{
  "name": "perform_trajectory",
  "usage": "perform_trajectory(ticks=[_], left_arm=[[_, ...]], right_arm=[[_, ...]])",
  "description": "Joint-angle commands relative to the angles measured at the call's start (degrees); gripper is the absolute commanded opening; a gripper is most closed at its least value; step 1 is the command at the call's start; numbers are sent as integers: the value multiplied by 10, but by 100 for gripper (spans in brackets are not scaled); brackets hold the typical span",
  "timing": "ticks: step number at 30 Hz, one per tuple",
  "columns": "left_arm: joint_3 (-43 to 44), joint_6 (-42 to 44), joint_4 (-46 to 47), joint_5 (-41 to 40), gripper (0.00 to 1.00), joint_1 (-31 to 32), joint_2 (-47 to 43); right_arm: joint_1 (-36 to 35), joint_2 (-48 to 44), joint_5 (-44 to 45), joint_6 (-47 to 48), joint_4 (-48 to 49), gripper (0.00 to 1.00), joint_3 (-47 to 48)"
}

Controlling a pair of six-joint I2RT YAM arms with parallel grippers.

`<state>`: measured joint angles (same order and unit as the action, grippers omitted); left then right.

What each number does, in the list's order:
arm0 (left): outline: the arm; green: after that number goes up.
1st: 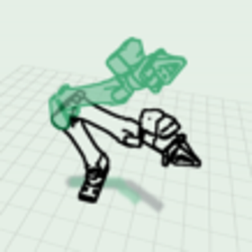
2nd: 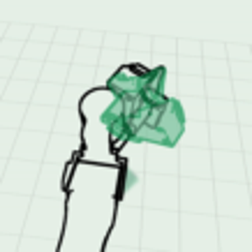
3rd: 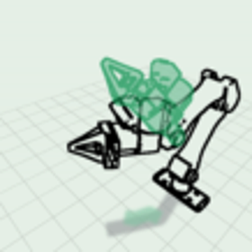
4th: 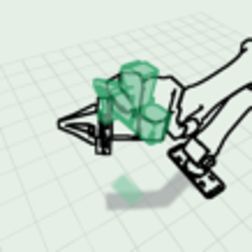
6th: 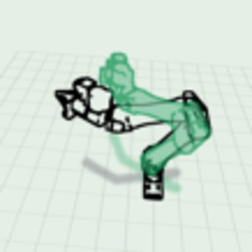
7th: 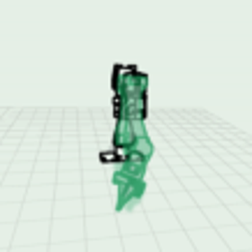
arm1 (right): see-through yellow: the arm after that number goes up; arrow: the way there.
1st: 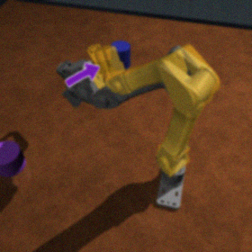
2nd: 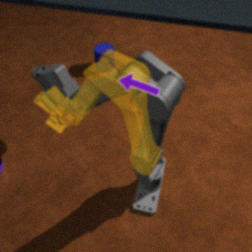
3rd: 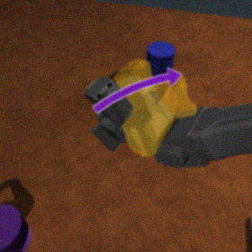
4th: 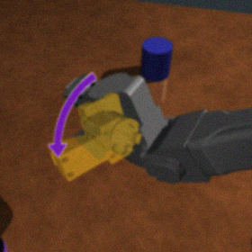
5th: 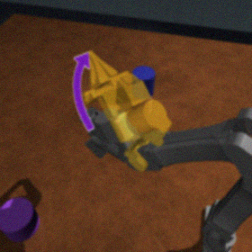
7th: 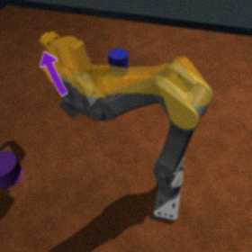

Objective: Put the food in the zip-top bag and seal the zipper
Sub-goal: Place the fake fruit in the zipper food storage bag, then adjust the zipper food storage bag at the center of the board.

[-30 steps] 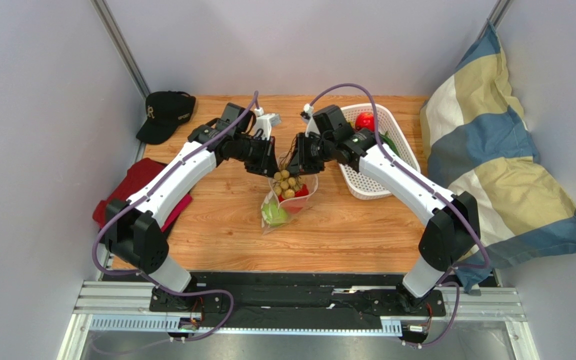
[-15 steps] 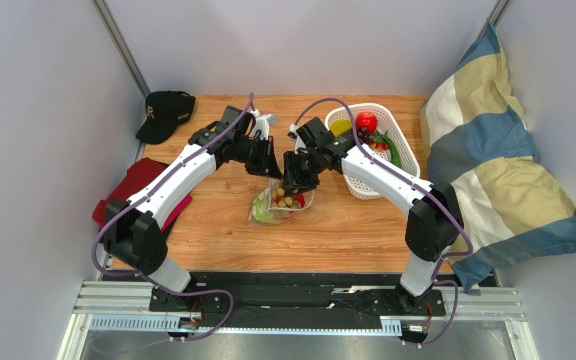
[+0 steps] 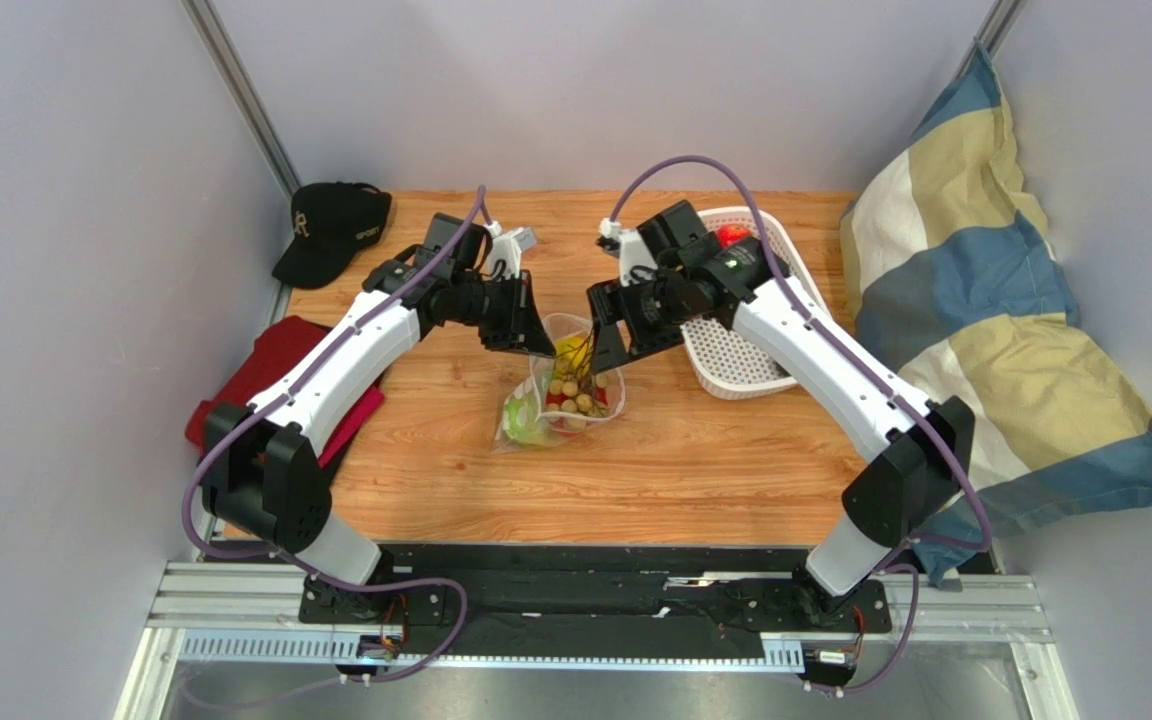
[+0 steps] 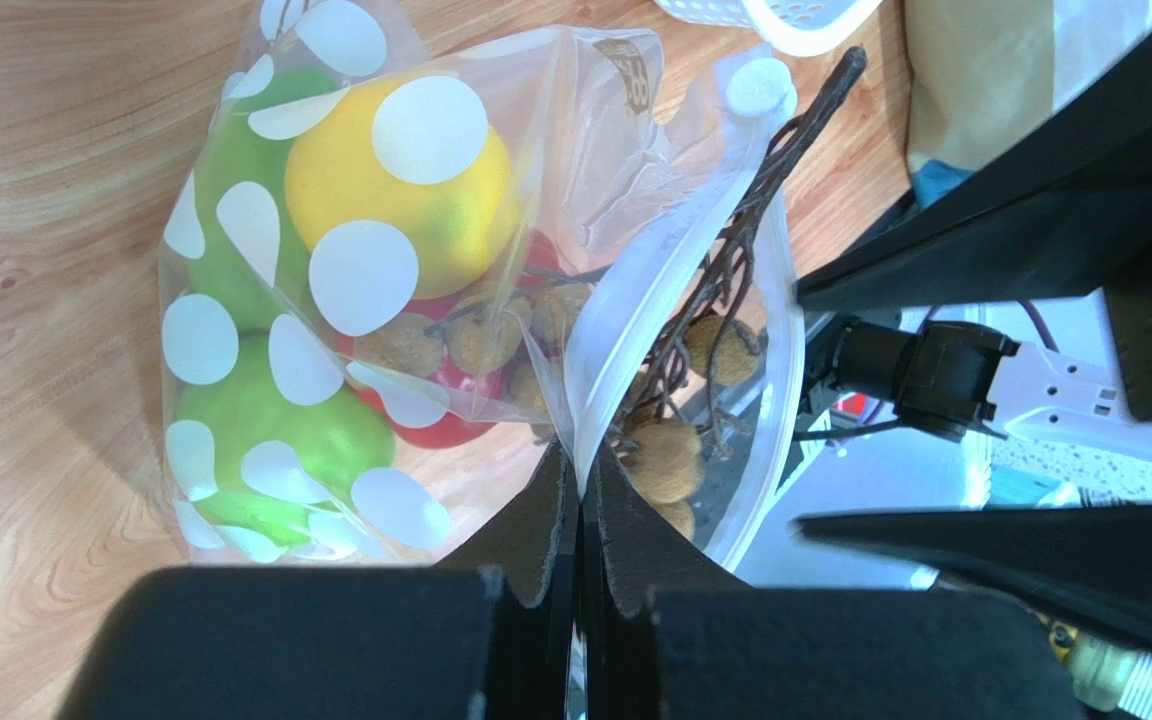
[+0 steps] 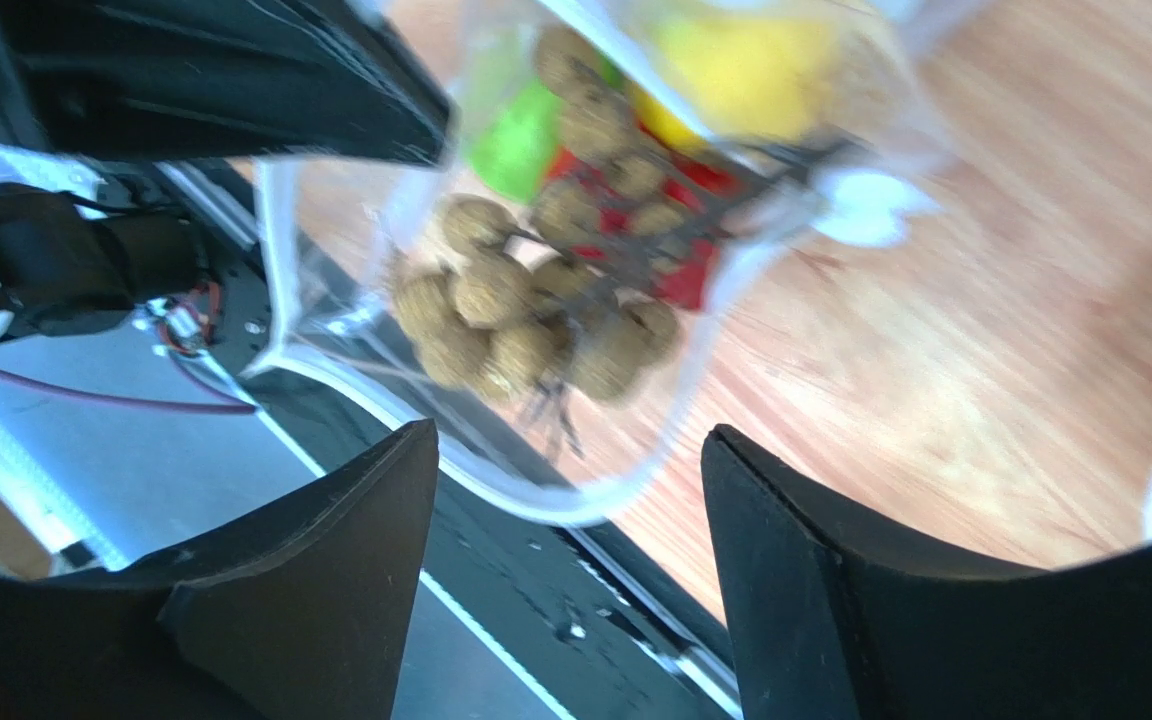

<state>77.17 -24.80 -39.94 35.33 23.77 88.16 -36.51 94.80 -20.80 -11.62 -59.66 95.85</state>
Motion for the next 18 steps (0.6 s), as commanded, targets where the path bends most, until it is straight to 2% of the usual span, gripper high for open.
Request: perform_trajectory(ticks=[1, 4, 13, 16, 18], left_arm=[[4, 1, 14, 25, 0, -2, -19], [10, 1, 13, 28, 0, -2, -12], [20, 11, 2, 31, 0, -3, -4], [17, 12, 0, 29, 0, -3, -5], [16, 12, -3, 24, 0, -3, -7]], right_arm=[[43, -40, 16, 52, -10, 69, -36], [51, -40, 23, 50, 18, 64, -72], [61, -9, -84, -12, 89, 47, -92], [62, 3, -97, -16, 94, 47, -88], [65, 6, -113, -18, 94, 51, -83]])
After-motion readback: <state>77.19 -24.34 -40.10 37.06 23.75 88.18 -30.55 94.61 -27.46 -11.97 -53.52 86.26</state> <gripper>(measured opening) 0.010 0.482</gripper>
